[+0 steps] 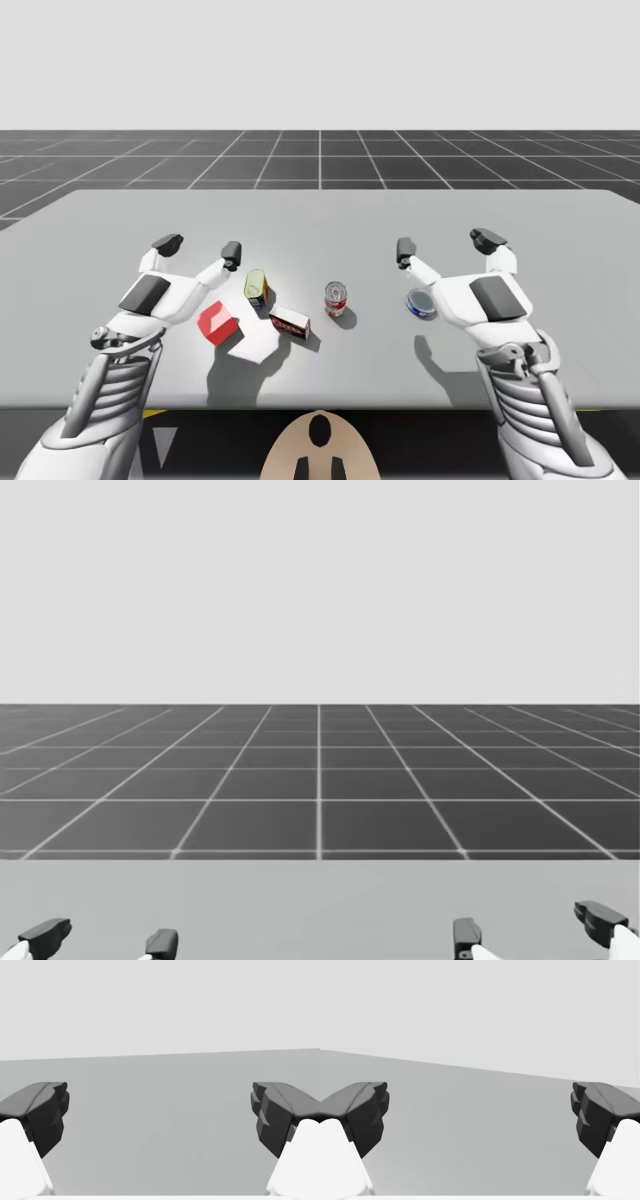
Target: Find the red cube and pick it up.
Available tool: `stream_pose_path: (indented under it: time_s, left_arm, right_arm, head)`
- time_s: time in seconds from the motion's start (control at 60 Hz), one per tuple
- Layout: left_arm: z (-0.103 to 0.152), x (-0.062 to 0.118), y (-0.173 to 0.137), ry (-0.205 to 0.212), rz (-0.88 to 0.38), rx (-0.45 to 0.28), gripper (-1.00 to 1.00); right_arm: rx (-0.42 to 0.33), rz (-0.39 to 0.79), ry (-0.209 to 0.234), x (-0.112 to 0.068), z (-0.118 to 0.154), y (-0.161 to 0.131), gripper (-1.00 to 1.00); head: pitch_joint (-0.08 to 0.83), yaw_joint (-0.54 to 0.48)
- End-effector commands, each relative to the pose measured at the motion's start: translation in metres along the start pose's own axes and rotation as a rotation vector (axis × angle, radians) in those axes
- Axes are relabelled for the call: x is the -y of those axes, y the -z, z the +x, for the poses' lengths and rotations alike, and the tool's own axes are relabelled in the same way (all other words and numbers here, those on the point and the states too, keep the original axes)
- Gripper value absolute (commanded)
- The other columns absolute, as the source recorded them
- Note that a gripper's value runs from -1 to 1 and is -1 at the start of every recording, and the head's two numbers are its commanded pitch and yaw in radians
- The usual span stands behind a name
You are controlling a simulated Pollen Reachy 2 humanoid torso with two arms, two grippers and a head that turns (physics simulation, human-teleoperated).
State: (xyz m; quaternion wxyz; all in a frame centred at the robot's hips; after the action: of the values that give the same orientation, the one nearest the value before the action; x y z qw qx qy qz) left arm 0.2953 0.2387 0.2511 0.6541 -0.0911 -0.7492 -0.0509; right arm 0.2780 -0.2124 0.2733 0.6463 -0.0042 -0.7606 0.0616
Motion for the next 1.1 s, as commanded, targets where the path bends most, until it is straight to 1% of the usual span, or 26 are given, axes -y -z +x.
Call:
stream_pose_path:
  time_s: [0.017,0.033,0.133,0.183,0.2,0.283,0.317,0.367,0.383,0.433,0.467,0.533,0.55,0.617,0.633,0.733,0.8,1.1]
  left_arm:
    - [-0.0004,0.0005,0.0003,0.006,0.007,0.003,-1.00]
    - [-0.0004,0.0006,0.0003,0.006,0.007,0.003,-1.00]
    - [-0.0003,0.0004,0.0003,0.007,0.008,0.004,-1.00]
    - [-0.0002,0.0002,0.0002,0.007,0.009,0.003,-1.00]
    - [-0.0002,0.0001,0.0002,0.006,0.009,0.002,-1.00]
    - [-0.0003,0.0001,0.0000,0.008,0.011,0.000,-1.00]
    - [-0.0006,0.0001,0.0001,0.017,0.016,0.001,-1.00]
    - [-0.0006,0.0001,0.0001,0.017,0.017,0.000,-1.00]
    - [-0.0006,-0.0001,0.0001,0.018,0.018,-0.001,-1.00]
    - [-0.0005,-0.0002,0.0002,0.020,0.019,-0.001,-1.00]
    - [-0.0005,-0.0003,0.0003,0.020,0.019,-0.003,-1.00]
    - [-0.0007,-0.0005,0.0005,0.024,0.021,-0.004,-1.00]
    - [-0.0008,-0.0006,0.0007,0.028,0.024,-0.004,-1.00]
    - [-0.0009,-0.0006,0.0009,0.031,0.025,-0.005,-1.00]
    - [-0.0009,-0.0007,0.0011,0.033,0.026,-0.005,-1.00]
    - [-0.0009,-0.0009,0.0015,0.037,0.030,-0.007,-1.00]
    - [-0.0011,-0.0010,0.0020,0.040,0.034,-0.008,-1.00]
    - [-0.0016,-0.0026,0.0026,0.036,0.042,-0.013,-1.00]
  right_arm:
    - [0.013,-0.016,0.012,-0.0035,-0.0024,-0.0025,-1.00]
    - [0.009,-0.017,0.015,-0.0040,-0.0024,-0.0018,-1.00]
    - [-0.010,-0.010,-0.003,-0.0045,-0.0011,-0.0006,-1.00]
    - [-0.026,0.002,0.004,-0.0032,-0.0008,-0.0001,-1.00]
    - [-0.030,0.003,0.008,-0.0024,-0.0008,0.0003,-1.00]
    - [-0.034,-0.005,0.010,-0.0015,-0.0005,0.0006,-1.00]
    - [-0.034,-0.006,0.009,-0.0016,-0.0003,0.0004,-1.00]
    - [-0.033,-0.005,0.004,-0.0020,-0.0002,0.0002,-1.00]
    - [-0.031,-0.008,-0.001,-0.0021,-0.0003,0.0002,-1.00]
    - [-0.032,-0.006,0.000,-0.0021,-0.0001,0.0002,-1.00]
    - [-0.033,-0.005,0.000,-0.0021,0.0000,0.0001,-1.00]
    - [-0.036,-0.005,0.002,-0.0020,0.0003,-0.0001,-1.00]
    - [-0.036,-0.004,0.002,-0.0018,0.0005,-0.0003,-1.00]
    - [-0.038,-0.001,0.002,-0.0019,0.0006,-0.0006,-1.00]
    - [-0.039,0.001,0.002,-0.0019,0.0008,-0.0006,-1.00]
    - [-0.041,0.014,-0.001,-0.0030,0.0011,-0.0014,-1.00]
    - [-0.041,0.023,-0.003,-0.0035,0.0011,-0.0017,-1.00]
    - [-0.049,0.061,-0.018,-0.0080,-0.0011,-0.0035,-1.00]
  head:
    - [0.008,0.00]
    - [0.009,0.00]
    - [0.037,0.00]
    - [0.058,0.00]
    - [0.083,0.00]
    - [0.143,0.00]
    - [0.187,0.00]
    - [0.219,0.00]
    - [0.249,0.01]
    - [0.279,0.02]
    - [0.321,0.03]
    - [0.370,0.05]
    - [0.399,0.06]
    - [0.437,0.07]
    - [0.461,0.08]
    - [0.518,0.13]
    - [0.560,0.17]
    - [0.672,0.36]
